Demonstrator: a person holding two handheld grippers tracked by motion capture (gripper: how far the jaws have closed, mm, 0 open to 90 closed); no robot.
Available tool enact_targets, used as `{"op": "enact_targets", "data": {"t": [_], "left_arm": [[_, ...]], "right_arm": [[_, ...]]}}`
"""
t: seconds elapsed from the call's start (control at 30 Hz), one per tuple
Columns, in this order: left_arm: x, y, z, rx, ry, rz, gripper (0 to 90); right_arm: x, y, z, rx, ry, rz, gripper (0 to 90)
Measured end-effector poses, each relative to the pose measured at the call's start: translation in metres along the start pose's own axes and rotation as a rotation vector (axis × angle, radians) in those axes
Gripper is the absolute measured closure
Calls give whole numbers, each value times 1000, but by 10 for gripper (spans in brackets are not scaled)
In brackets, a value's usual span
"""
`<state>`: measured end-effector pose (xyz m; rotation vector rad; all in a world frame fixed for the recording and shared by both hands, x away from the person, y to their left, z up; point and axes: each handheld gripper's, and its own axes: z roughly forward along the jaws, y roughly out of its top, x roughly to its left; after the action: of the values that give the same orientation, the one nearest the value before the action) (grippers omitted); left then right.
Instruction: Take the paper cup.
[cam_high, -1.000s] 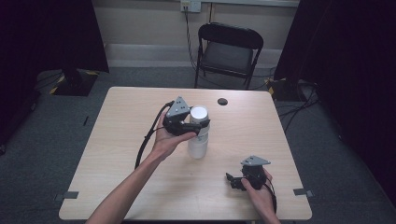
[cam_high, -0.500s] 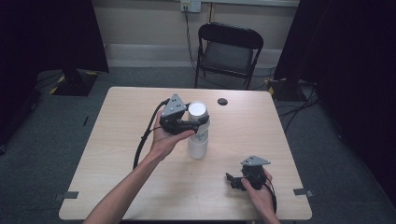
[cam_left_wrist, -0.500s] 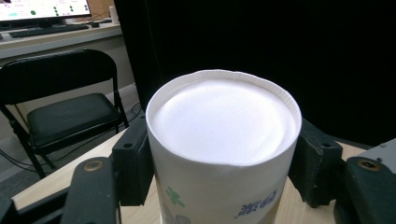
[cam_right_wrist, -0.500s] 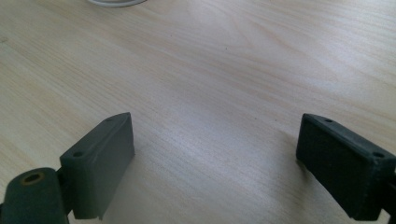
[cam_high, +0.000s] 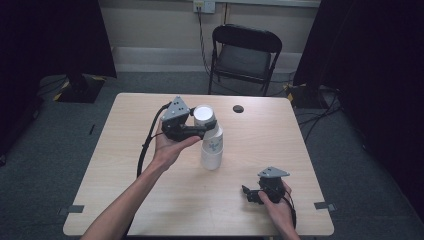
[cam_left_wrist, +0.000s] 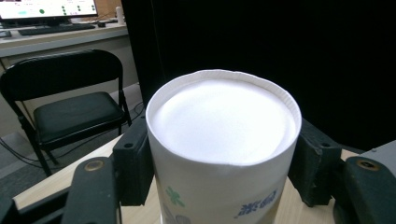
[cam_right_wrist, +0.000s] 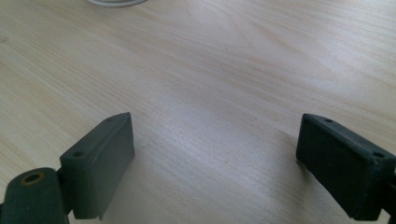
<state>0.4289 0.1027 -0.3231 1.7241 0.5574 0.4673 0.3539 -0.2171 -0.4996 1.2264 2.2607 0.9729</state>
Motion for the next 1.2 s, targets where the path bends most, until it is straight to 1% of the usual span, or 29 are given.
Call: {"op": "enact_targets", "data": {"t": [0.03,0.1,0.13,0.23,0.27,0.33,0.37,0.4,0.43,0.5,0.53,0.6,0.7,0.73,0.77,0.8,0.87,0.9,0.97,1.0,1.03,1.07,1.13,1.17,1.2], "left_arm": [[1,1,-4,7,4,-3,343],[1,1,-5,4,7,-8,344],[1,2,-11,0,-6,-19,344],[2,3,-15,6,-7,-17,345],[2,3,-19,-1,-17,-27,345],[0,2,-22,14,-20,-12,344],[0,2,-22,14,-20,-12,345],[-1,1,-24,28,-23,4,345],[-2,0,-26,33,-28,12,345],[-3,-3,-29,63,-41,33,346],[-4,-4,-30,69,-42,43,346],[-4,-7,-35,66,-52,34,346],[-3,-11,-39,66,-55,35,347],[-2,-15,-43,65,-55,27,347],[-2,-15,-43,65,-55,27,347],[0,-18,-46,65,-56,30,347],[2,-23,-51,53,-71,11,348],[2,-23,-51,53,-71,11,349],[3,-29,-54,65,-63,24,349],[3,-34,-56,75,-69,16,349],[3,-37,-58,78,-70,16,349],[4,-40,-59,72,-75,16,349],[6,-48,-60,95,-71,1,349],[6,-48,-60,95,-71,1,349],[7,-55,-62,110,-64,1,349]], "right_arm": [[0,0,0,0,0,0,108],[0,0,0,0,0,0,108],[0,0,0,0,0,0,108],[0,0,0,0,0,0,108],[0,0,0,0,0,0,108],[0,0,0,0,0,0,108],[0,0,0,0,0,0,108],[0,0,0,0,0,0,108],[0,0,0,0,0,0,108],[0,0,0,0,0,0,109],[0,0,0,0,0,0,109],[0,0,0,0,1,0,110],[0,0,0,-1,4,-2,113],[0,0,0,-4,17,-4,130],[0,0,0,-4,17,-4,130],[1,1,0,-15,27,-16,147],[3,2,-1,-23,36,-29,160],[3,2,-1,-23,36,-29,160],[6,6,-4,-59,52,-41,168],[9,8,-6,-91,76,-44,176],[11,9,-7,-111,91,-45,185],[13,10,-9,-124,102,-49,195],[18,15,-11,-139,123,-67,212],[18,15,-11,-139,123,-67,212],[25,19,-12,-157,143,-91,228]]}}
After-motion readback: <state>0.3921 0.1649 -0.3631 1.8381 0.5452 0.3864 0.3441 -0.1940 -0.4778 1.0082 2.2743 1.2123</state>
